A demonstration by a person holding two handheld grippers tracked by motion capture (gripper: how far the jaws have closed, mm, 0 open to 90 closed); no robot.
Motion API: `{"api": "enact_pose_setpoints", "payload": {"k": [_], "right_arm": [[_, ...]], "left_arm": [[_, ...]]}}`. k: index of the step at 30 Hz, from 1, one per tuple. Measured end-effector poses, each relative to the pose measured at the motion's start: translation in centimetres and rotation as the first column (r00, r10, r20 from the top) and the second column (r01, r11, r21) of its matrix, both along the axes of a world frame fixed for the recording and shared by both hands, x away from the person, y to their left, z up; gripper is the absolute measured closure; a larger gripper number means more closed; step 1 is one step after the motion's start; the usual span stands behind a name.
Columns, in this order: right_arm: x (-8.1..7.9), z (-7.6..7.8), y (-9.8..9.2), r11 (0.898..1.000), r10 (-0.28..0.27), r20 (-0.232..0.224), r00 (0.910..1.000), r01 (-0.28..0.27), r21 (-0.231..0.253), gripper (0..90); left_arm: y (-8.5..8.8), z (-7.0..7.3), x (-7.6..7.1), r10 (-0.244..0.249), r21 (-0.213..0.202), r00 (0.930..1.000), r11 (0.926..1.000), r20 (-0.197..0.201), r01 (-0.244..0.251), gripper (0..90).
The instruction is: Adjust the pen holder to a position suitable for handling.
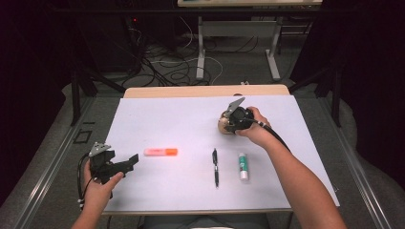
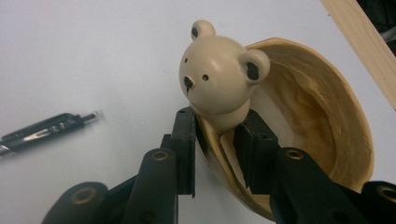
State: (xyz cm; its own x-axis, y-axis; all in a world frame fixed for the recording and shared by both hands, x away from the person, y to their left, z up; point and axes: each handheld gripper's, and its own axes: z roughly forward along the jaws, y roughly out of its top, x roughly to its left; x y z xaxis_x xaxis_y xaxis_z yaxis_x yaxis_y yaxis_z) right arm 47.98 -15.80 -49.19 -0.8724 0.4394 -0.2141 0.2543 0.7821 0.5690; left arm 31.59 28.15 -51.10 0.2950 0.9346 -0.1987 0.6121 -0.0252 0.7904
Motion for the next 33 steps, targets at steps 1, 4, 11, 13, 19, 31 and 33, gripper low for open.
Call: {"api": "enact_pose_setpoints", "payload": {"k": [1,4,11,13,19,31,33], "right_arm": [[-0.1,0.0,0.2,1.0,0.008,-0.011,0.9999,-0.008,0.005,70.2],[-0.4,0.1,0.8,1.0,0.014,-0.015,0.9998,-0.014,0.01,70.1],[-1.1,0.1,2.7,0.999,0.041,-0.042,0.9983,-0.04,0.024,70.2],[-1.1,0.0,3.3,0.998,0.053,-0.045,0.9976,-0.051,0.031,70.2],[-1.9,0.0,5.7,0.997,0.071,-0.078,0.9944,-0.068,0.033,70.1],[-2.6,-0.1,7.2,0.996,0.084,-0.117,0.9895,-0.08,0.037,70.0],[-2.6,-0.2,7.3,0.997,0.074,-0.126,0.9893,-0.071,0.031,70.0]], "left_arm": [[0.0,0.0,0.0,0.0,0.0,1.0,1.0,0.0,0.0,1.5],[0.0,0.0,0.0,0.001,-0.001,1.0,1.0,-0.001,-0.001,1.5],[0.0,0.0,0.0,-0.006,0.005,0.9999,1.0,-0.01,0.006,1.5],[0.0,0.0,0.0,-0.007,0.005,0.9999,1.0,-0.011,0.007,1.5],[0.0,0.0,0.0,-0.003,-0.002,1.0,1.0,-0.003,0.003,1.5],[0.0,0.0,0.0,-0.007,0.002,0.9999,1.0,-0.011,0.007,1.5],[0.0,0.0,0.1,-0.007,0.001,0.9999,1.0,-0.014,0.007,1.5]]}}
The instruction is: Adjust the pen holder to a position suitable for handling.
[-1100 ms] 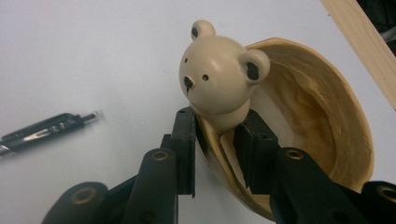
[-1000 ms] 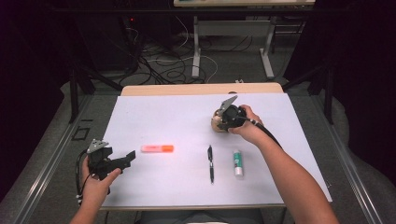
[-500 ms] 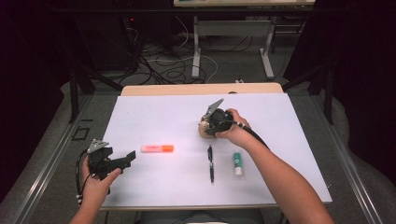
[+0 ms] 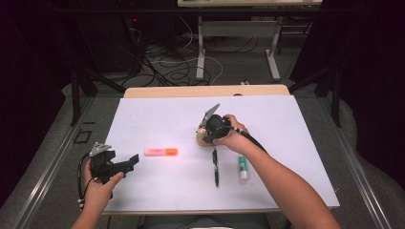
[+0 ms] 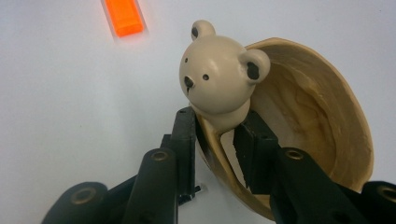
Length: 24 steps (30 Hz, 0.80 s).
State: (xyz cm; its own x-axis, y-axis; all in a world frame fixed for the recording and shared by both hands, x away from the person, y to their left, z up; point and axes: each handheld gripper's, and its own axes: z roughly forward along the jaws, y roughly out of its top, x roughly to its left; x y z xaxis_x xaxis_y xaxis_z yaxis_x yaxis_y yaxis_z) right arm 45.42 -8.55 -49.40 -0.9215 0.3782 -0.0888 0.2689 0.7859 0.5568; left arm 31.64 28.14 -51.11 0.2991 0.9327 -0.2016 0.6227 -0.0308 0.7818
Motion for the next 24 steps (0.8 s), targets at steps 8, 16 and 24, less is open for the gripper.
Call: {"api": "enact_pose_setpoints", "payload": {"k": [8,16,24], "right_arm": [[1.1,-0.6,-0.6,0.999,0.015,-0.047,0.9988,-0.012,0.046,69.2],[1.0,-0.9,-0.7,0.997,-0.02,-0.06,0.998,0.024,0.073,69.5],[0.7,-0.9,-0.4,0.996,-0.047,-0.045,0.9979,0.051,0.074,69.6]], "left_arm": [[-0.1,-0.1,0.1,-0.001,0.001,1.0,1.0,0.002,0.001,1.5],[-0.1,-0.1,0.1,0.001,0.001,1.0,1.0,0.0,-0.001,1.5],[-0.1,-0.1,0.1,-0.002,0.002,1.0,1.0,-0.001,0.002,1.5]]}}
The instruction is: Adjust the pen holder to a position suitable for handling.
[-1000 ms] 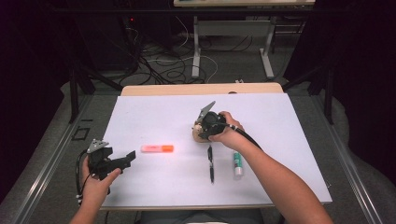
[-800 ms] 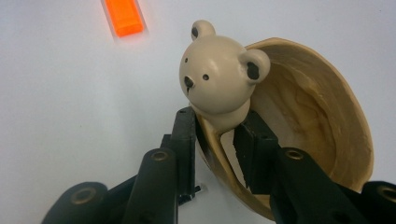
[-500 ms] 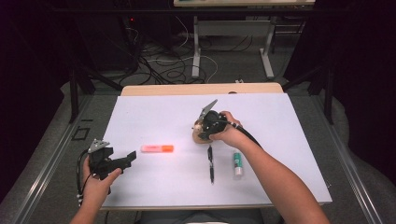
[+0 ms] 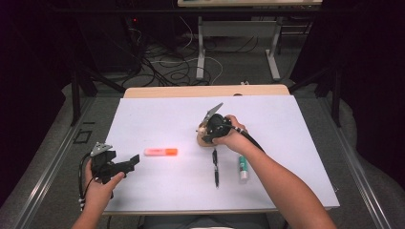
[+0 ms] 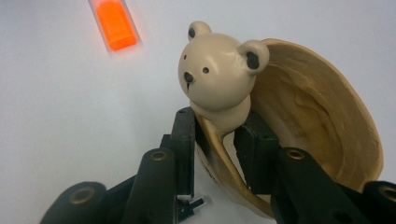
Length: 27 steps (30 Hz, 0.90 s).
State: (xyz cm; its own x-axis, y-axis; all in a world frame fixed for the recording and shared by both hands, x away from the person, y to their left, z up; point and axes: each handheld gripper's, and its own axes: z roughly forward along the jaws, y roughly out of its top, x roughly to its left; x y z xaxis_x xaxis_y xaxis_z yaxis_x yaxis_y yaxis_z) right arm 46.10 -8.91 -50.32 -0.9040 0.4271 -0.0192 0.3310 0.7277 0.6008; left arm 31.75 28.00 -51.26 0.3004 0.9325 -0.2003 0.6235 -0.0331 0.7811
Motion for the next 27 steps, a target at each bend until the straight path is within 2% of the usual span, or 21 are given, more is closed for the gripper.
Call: {"api": "enact_pose_setpoints", "payload": {"k": [14,15,20,21,22,24,25,27], "right_arm": [[0.0,0.0,-0.1,1.0,-0.019,-0.002,0.9998,0.019,0.002,68.3],[-0.2,0.2,-0.2,0.999,-0.045,-0.017,0.9989,0.045,0.018,64.0],[-0.6,0.9,-0.6,0.994,-0.094,-0.012,0.9955,0.094,0.056,57.2],[-1.0,1.3,-0.7,0.989,-0.124,-0.017,0.9922,0.125,0.074,54.6],[-1.0,1.3,-0.7,0.989,-0.124,-0.017,0.9922,0.125,0.074,54.6],[-1.2,1.5,-1.2,0.982,-0.134,0.006,0.991,0.132,0.135,53.1],[-1.5,1.7,-1.3,0.98,-0.15,-0.005,0.9887,0.149,0.135,52.3],[-1.8,1.9,-1.6,0.978,-0.148,0.01,0.9889,0.145,0.148,50.8]], "left_arm": [[0.0,0.0,0.0,0.001,0.001,1.0,1.0,-0.001,-0.001,1.5],[0.0,0.0,0.0,0.002,0.0,1.0,1.0,0.001,-0.002,1.5],[0.1,0.0,0.0,-0.003,0.004,1.0,1.0,-0.007,0.003,1.5],[0.0,0.0,0.0,-0.002,0.004,1.0,1.0,-0.005,0.002,1.5],[0.0,0.0,0.0,-0.001,0.007,1.0,1.0,0.001,0.001,1.5],[-0.1,0.0,0.0,-0.002,0.009,1.0,1.0,0.001,0.002,1.5],[-0.1,0.0,0.0,-0.003,0.009,1.0,1.0,0.002,0.003,1.6],[-0.1,0.0,-0.1,-0.007,0.016,1.0,0.9999,-0.005,0.007,2.1]]}}
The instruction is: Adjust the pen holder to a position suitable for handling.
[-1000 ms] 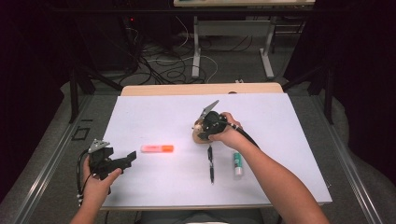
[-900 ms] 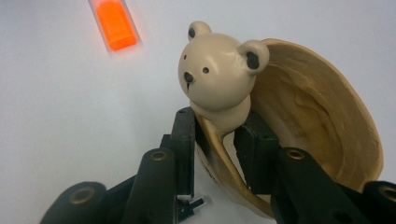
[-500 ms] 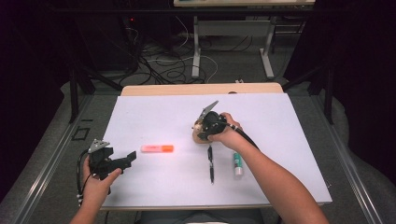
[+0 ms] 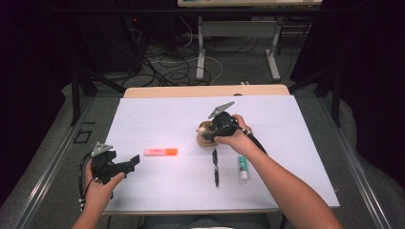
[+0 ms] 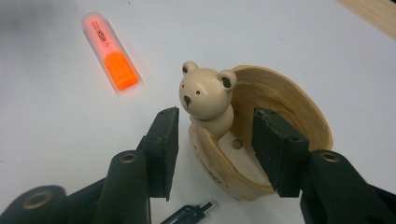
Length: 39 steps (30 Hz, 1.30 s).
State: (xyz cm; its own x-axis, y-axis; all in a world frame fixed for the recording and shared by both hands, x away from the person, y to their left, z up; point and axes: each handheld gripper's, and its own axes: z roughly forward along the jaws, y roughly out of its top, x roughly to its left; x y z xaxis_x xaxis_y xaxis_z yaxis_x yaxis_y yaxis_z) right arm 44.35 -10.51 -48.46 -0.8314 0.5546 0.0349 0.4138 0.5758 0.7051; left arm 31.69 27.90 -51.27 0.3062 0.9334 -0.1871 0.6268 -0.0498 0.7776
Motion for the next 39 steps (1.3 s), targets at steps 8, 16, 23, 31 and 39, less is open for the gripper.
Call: {"api": "enact_pose_setpoints", "payload": {"k": [8,16,23,31,39], "right_arm": [[-2.4,0.7,-1.3,0.995,-0.039,0.106,0.9936,0.029,0.092,45.5],[-5.2,1.7,-3.4,0.977,-0.114,0.128,0.9852,0.088,0.194,41.1],[-7.9,2.1,-6.4,0.945,-0.229,0.112,0.9671,0.193,0.263,30.9],[-9.7,1.4,-10.6,0.896,-0.366,0.1,0.9254,0.321,0.307,14.8],[-9.5,-1.6,-14.1,0.824,-0.482,0.041,0.8754,0.436,0.362,8.5]], "left_arm": [[0.0,0.0,0.0,-0.005,0.017,1.0,0.9998,0.002,0.005,2.7],[0.0,0.0,-0.1,-0.007,0.036,0.9999,0.9993,0.007,0.007,3.8],[0.1,0.1,0.0,-0.004,0.048,0.9998,0.9988,0.018,0.003,4.9],[0.0,0.2,0.1,0.007,0.072,0.9997,0.9974,0.022,-0.009,14.5],[0.0,0.8,1.3,0.008,0.06,0.9986,0.9981,0.053,-0.012,16.1]]}}
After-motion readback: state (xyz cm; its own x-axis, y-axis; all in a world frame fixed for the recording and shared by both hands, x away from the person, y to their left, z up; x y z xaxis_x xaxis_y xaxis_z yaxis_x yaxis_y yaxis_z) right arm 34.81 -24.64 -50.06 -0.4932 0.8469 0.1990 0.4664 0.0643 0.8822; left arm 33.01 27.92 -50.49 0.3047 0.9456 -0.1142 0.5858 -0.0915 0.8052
